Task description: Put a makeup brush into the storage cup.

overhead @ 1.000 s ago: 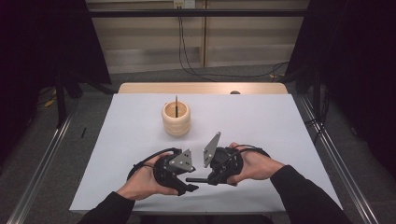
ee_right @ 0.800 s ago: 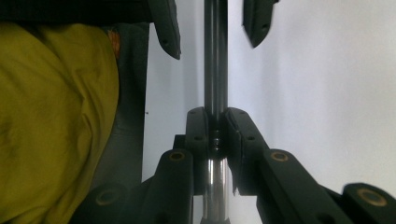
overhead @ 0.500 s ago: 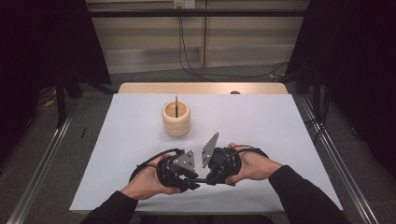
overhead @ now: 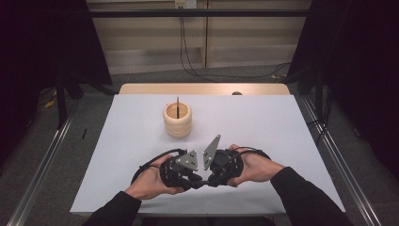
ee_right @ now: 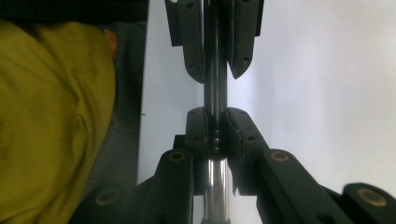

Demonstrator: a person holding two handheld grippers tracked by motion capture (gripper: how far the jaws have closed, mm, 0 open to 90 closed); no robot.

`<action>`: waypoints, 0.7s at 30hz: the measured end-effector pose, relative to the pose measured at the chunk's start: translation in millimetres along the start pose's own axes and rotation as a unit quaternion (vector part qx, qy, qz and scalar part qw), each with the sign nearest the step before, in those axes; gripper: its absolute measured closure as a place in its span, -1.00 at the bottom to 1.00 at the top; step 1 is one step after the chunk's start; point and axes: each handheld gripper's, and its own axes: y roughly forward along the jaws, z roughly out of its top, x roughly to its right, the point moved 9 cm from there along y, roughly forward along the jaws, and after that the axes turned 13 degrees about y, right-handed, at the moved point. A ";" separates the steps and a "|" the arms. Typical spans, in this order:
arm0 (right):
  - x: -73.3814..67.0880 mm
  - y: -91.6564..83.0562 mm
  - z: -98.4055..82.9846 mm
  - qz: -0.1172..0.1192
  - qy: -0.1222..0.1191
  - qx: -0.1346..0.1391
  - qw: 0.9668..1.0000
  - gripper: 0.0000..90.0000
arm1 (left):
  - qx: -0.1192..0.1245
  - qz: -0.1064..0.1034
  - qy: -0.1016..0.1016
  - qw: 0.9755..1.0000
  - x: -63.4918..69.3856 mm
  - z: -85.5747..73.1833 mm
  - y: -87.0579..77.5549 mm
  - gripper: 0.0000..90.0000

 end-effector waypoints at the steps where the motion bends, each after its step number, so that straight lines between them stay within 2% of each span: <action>1: 0.1 -0.2 -0.3 0.002 -0.001 0.002 1.000 0.77 | -0.002 0.003 0.003 1.000 -1.1 0.0 -0.2 0.71; 3: 1.5 -0.5 -0.2 -0.001 -0.003 0.003 1.000 0.77 | -0.002 -0.009 0.007 1.000 -0.8 0.7 0.5 0.73; 4: 1.2 -0.4 -0.8 -0.001 -0.009 -0.001 1.000 0.77 | 0.002 -0.007 0.003 1.000 -0.6 1.3 1.4 0.74; 5: 1.6 0.3 -1.0 -0.004 -0.011 0.000 1.000 0.75 | -0.001 -0.033 0.004 0.999 2.2 0.9 0.1 0.76; 6: 1.0 0.3 -1.9 -0.004 -0.008 -0.003 1.000 0.76 | -0.005 -0.019 0.004 1.000 1.0 0.5 0.8 0.77; 7: 0.7 0.7 -2.3 -0.003 -0.010 -0.004 1.000 0.76 | -0.011 -0.018 0.008 1.000 0.3 -0.5 0.0 0.77; 9: 0.6 0.9 -2.1 0.001 -0.016 0.000 1.000 0.76 | -0.003 -0.016 0.006 1.000 -1.0 -0.3 -0.7 0.77; 10: 1.4 -0.6 -2.4 -0.006 -0.010 0.001 1.000 0.75 | -0.004 -0.016 0.006 1.000 -1.0 -0.5 -1.3 0.77; 12: 0.9 -1.6 -2.5 -0.004 -0.010 0.005 1.000 0.75 | 0.000 -0.015 -0.002 1.000 -0.3 0.4 -1.9 0.77; 14: 1.2 -2.4 -2.4 -0.004 -0.012 0.007 1.000 0.74 | -0.002 -0.020 0.001 1.000 -1.0 0.0 -2.7 0.77; 15: 1.0 -2.6 -2.3 -0.002 -0.012 0.008 1.000 0.74 | 0.006 -0.017 -0.010 1.000 -0.5 0.6 -1.9 0.77; 18: 0.3 -2.2 -2.3 0.001 -0.009 0.011 1.000 0.58 | 0.009 -0.014 -0.017 1.000 -2.3 -1.3 -1.9 0.77; 19: 0.9 -1.9 -2.1 -0.001 -0.005 0.013 1.000 0.52 | 0.010 -0.015 -0.018 1.000 -2.5 -2.0 -1.5 0.77; 20: 0.8 -2.1 -2.6 -0.001 -0.001 0.010 1.000 0.52 | 0.017 -0.027 -0.021 0.999 -1.6 -2.3 -1.5 0.77; 21: 0.9 -1.8 -3.0 0.000 -0.004 0.011 1.000 0.49 | 0.029 -0.012 -0.029 0.999 -2.8 -1.6 0.2 0.77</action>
